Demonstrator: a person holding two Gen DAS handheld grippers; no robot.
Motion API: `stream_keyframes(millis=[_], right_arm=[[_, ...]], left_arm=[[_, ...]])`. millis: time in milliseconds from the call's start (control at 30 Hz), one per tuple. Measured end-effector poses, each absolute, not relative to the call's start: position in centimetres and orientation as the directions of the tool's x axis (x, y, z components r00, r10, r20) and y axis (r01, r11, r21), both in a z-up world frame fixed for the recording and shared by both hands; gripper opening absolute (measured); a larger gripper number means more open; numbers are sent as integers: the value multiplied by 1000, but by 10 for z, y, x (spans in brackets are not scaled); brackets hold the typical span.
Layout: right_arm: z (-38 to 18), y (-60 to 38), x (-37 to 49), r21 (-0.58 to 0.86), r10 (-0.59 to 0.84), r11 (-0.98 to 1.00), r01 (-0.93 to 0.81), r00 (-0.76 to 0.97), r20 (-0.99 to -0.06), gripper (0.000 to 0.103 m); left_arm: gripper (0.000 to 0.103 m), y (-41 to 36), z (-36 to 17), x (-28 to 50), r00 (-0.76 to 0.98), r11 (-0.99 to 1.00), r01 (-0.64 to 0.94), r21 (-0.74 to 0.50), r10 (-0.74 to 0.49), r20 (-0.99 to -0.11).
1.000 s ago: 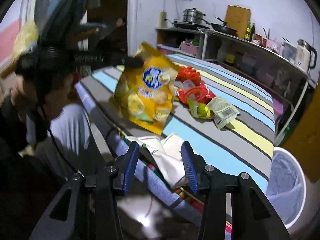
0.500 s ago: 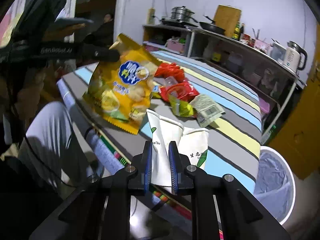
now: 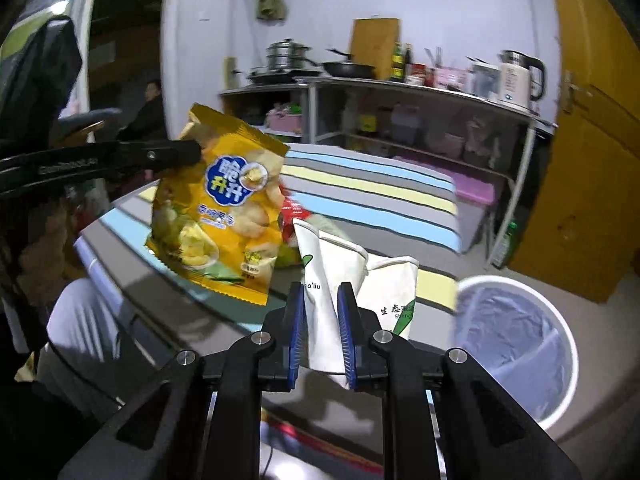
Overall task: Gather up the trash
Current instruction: 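Open the left gripper over the bin while the right gripper releases the white bag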
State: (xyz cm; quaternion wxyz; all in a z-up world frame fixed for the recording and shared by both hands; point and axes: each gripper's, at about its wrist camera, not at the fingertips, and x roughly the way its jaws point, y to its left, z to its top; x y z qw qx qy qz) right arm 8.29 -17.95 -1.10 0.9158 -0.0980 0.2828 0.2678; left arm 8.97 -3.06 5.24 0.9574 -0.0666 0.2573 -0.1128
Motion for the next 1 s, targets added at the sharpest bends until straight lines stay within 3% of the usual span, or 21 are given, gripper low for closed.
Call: stream_keyframes(millis=[400,1000], right_arm=[[-18,-247,106,18,292,937,-350,750,-594,18],[-40,-311,139,70,192,979,-192,740,-645,19]], left_arm=[[3,-114,53,146,779,917,342,-206,-399,-484],[3,-203,19,218,679,870,436,-229,-486,-551]])
